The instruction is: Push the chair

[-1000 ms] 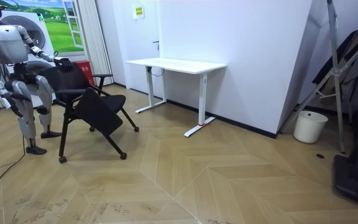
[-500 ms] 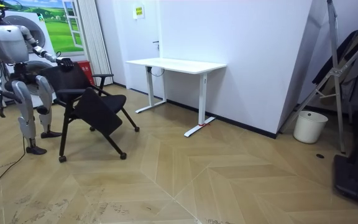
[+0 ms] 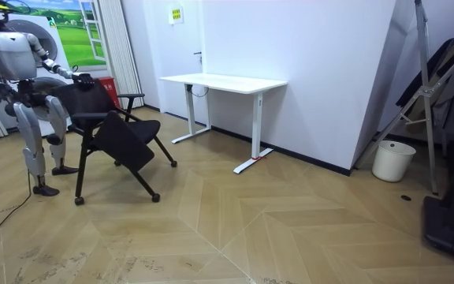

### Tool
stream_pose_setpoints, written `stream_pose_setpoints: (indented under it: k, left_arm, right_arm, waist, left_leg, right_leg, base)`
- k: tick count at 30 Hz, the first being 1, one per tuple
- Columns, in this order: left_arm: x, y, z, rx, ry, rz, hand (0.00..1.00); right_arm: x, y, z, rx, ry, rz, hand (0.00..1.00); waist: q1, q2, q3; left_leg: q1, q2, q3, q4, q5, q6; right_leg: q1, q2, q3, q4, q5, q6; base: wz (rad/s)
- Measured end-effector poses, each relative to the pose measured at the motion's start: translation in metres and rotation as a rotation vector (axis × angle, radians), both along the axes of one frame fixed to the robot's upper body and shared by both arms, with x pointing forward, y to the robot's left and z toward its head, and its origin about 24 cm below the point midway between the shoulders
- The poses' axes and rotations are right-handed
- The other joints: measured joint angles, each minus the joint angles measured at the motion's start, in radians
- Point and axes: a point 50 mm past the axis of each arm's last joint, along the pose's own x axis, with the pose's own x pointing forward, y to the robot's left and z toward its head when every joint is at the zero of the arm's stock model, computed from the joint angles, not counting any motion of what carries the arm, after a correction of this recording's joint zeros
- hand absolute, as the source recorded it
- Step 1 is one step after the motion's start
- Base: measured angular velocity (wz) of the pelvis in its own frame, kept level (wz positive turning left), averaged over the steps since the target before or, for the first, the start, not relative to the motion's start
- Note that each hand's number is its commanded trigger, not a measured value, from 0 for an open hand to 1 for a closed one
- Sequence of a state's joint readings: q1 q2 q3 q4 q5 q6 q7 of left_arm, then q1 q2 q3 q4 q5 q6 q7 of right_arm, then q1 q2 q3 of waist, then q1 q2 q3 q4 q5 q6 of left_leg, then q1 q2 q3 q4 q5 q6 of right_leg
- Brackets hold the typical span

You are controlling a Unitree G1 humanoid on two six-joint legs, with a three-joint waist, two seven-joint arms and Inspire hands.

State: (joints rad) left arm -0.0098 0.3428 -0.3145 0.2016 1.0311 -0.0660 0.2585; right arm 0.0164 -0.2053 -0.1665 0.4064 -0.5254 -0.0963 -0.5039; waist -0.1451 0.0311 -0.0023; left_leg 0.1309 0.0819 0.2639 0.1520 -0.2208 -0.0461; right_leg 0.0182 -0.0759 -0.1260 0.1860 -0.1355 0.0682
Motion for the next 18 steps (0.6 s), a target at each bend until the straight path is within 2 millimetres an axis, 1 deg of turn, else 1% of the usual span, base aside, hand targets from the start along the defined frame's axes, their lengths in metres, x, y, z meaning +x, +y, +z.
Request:
stream_pose_setpoints:
  k: [2, 4, 7, 9, 11, 13, 15, 16, 18]
  left_arm:
    - [0.0, -0.001, 0.001, 0.0, -0.001, -0.007, 1.0]
    - [0.0, -0.001, 0.001, 0.0, -0.001, -0.01, 1.0]
    - [0.001, -0.001, 0.003, 0.008, 0.01, -0.013, 1.0]
    - [0.001, -0.002, 0.004, 0.008, 0.011, -0.015, 1.0]
    - [0.002, -0.002, 0.005, 0.011, 0.008, -0.02, 1.0]
    - [0.002, -0.001, 0.007, 0.017, 0.006, -0.03, 1.0]
    - [0.003, -0.001, 0.012, 0.026, -0.001, -0.046, 1.0]
    - [0.004, -0.002, 0.012, 0.026, -0.001, -0.051, 1.0]
    - [0.006, -0.003, 0.015, 0.035, -0.002, -0.078, 1.0]
  right_arm:
    - [0.001, 0.001, 0.001, -0.037, 0.007, 0.014, 0.0]
    - [0.003, 0.004, 0.005, -0.07, 0.003, 0.04, 0.0]
    - [0.014, 0.018, 0.019, -0.136, -0.04, 0.135, 0.0]
    - [0.023, 0.029, 0.031, -0.185, -0.065, 0.213, 0.0]
    - [0.027, 0.036, 0.038, -0.226, -0.073, 0.262, 0.0]
    - [0.03, 0.042, 0.043, -0.265, -0.065, 0.334, 0.0]
    - [0.032, 0.048, 0.05, -0.307, -0.047, 0.421, 0.0]
    - [0.032, 0.048, 0.052, -0.314, -0.042, 0.437, 0.0]
    - [0.033, 0.046, 0.053, -0.327, -0.009, 0.476, 0.0]
  waist:
    - [0.013, -0.003, -0.0001]
    - [0.014, -0.004, 0.0]
    - [0.015, -0.004, 0.0002]
    - [0.016, -0.008, 0.0022]
    - [0.018, -0.011, 0.0041]
    - [0.021, -0.018, 0.0083]
    - [0.028, -0.03, 0.0155]
    - [0.032, -0.033, 0.0159]
    - [0.044, -0.047, 0.0137]
  left_leg:
    - [0.002, 0.0, 0.0, 0.0, 0.0, 0.0]
    - [0.001, 0.0, -0.003, 0.0, 0.0, 0.0]
    - [0.001, 0.001, -0.004, -0.001, 0.0, 0.0]
    - [0.001, 0.001, -0.003, -0.001, 0.0, 0.0]
    - [0.002, 0.001, -0.002, -0.001, 0.0, 0.0]
    - [0.002, 0.001, -0.005, -0.002, 0.0, 0.0]
    - [0.0, 0.001, -0.006, -0.002, 0.0, 0.0]
    - [-0.001, 0.001, -0.006, -0.002, 0.0, 0.0]
    - [-0.004, 0.003, -0.009, -0.002, 0.0, 0.0]
  right_leg:
    - [-0.001, 0.001, 0.005, -0.001, 0.0, 0.0]
    - [-0.001, 0.001, 0.006, 0.0, 0.0, 0.0]
    - [-0.001, 0.001, 0.004, 0.0, 0.0, 0.0]
    - [0.0, 0.002, 0.004, -0.001, 0.0, 0.0]
    - [0.0, 0.002, 0.004, -0.001, 0.0, 0.0]
    - [0.001, 0.002, 0.004, 0.0, 0.0, 0.0]
    - [-0.001, 0.002, 0.003, -0.001, 0.0, 0.0]
    - [-0.001, 0.002, 0.002, -0.001, 0.0, 0.0]
    - [-0.001, 0.002, -0.005, -0.002, 0.0, 0.0]
  base:
    - [-0.07]
    - [-0.02]
    - [0.0]
    - [0.0]
    - [0.0]
    - [0.0]
    - [0.0]
    - [0.0]
    - [0.08]
